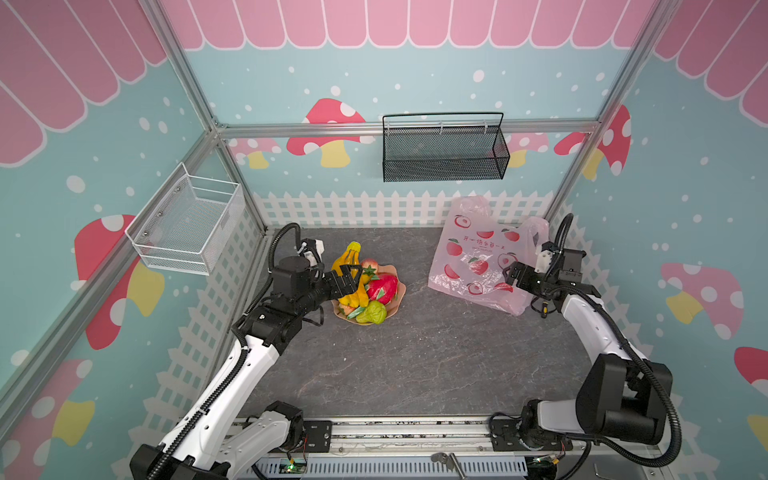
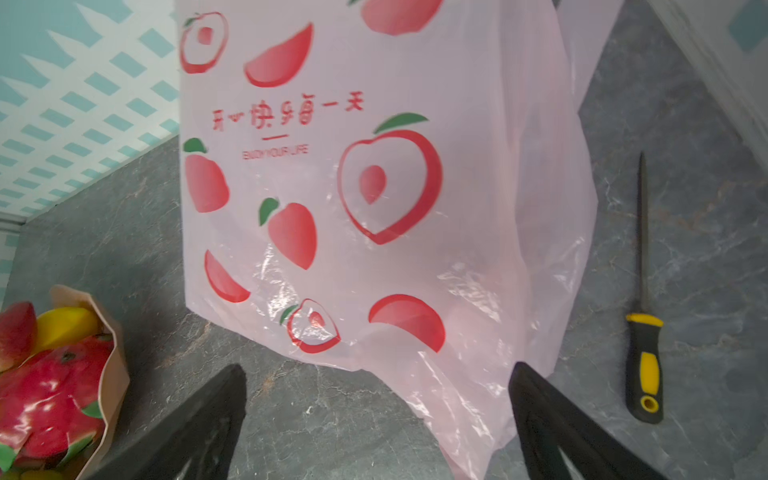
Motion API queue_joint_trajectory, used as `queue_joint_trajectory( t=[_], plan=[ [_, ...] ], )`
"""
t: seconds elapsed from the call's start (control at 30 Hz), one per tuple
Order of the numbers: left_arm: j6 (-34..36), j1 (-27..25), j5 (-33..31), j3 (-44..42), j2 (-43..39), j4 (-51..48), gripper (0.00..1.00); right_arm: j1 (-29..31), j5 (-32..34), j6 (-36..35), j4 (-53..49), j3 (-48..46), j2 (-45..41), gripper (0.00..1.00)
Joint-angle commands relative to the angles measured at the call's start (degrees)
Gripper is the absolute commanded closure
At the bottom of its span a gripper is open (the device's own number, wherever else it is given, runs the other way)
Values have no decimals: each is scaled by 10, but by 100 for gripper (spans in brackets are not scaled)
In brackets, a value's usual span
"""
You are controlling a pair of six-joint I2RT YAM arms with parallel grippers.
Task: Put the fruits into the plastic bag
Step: 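Reach the right gripper to the pink bag's edge while left hovers by bowl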
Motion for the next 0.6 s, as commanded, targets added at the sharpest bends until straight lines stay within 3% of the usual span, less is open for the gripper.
queue_joint_trajectory(
  t=[0.0, 0.27, 0.4, 0.57],
  plan=[
    [-17, -30, 9, 14, -9, -36, 1, -29, -27, 13, -8, -27, 16, 0],
    [-28, -38, 15, 7, -20, -42, 1, -39, -81, 20, 78, -79, 59, 14],
    [-31, -38, 15, 4, -25, -43, 1, -39, -88, 33, 114, -108, 67, 17],
    [-31, -38, 16, 7, -24, -46, 1, -38, -91, 48, 124, -113, 82, 30]
  ],
)
